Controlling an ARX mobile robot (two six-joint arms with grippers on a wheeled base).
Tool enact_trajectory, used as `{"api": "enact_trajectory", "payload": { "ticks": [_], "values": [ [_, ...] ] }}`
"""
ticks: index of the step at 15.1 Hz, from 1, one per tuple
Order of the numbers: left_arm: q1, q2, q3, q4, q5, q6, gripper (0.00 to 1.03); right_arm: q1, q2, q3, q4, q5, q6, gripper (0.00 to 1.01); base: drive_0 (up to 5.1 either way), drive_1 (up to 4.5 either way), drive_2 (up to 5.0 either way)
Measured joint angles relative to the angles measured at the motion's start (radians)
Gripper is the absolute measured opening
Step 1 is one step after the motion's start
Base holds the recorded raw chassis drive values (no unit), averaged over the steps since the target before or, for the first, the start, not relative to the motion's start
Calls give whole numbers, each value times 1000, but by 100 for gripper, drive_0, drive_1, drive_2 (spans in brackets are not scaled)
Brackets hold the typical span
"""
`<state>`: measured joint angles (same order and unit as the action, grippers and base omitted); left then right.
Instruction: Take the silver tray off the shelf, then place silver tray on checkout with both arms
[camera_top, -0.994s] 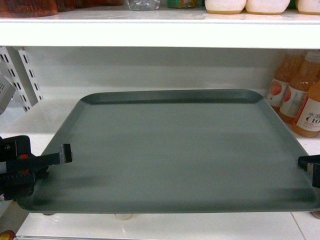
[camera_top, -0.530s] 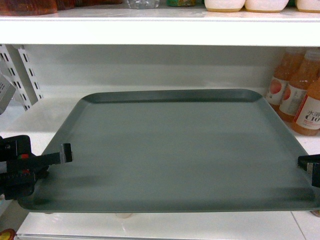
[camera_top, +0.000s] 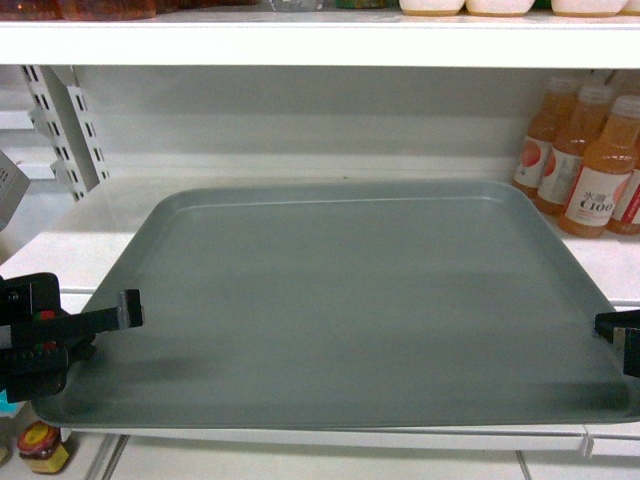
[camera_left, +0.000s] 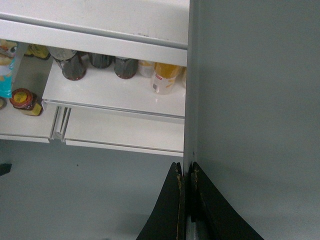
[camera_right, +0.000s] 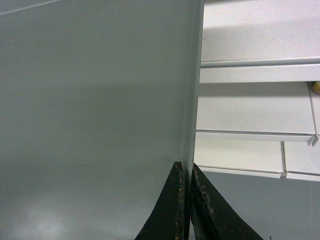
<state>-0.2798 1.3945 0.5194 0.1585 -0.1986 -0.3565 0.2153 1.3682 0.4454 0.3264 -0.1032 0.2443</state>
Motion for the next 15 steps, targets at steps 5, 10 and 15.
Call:
{"api": "enact_trajectory", "payload": {
  "ticks": [5, 10, 15],
  "values": [
    [-1, 1, 0, 0, -1, 0, 3, 0, 0, 0, -4, 2, 0, 2, 1, -401, 404],
    [0, 2, 0, 1, -1, 0, 3, 0, 0, 0, 0, 2, 3, 2, 6, -402, 413],
    [0, 2, 0, 4, -2, 0, 3, 0, 0, -1, -3, 2, 4, 2, 11, -398, 420]
  ]
}}
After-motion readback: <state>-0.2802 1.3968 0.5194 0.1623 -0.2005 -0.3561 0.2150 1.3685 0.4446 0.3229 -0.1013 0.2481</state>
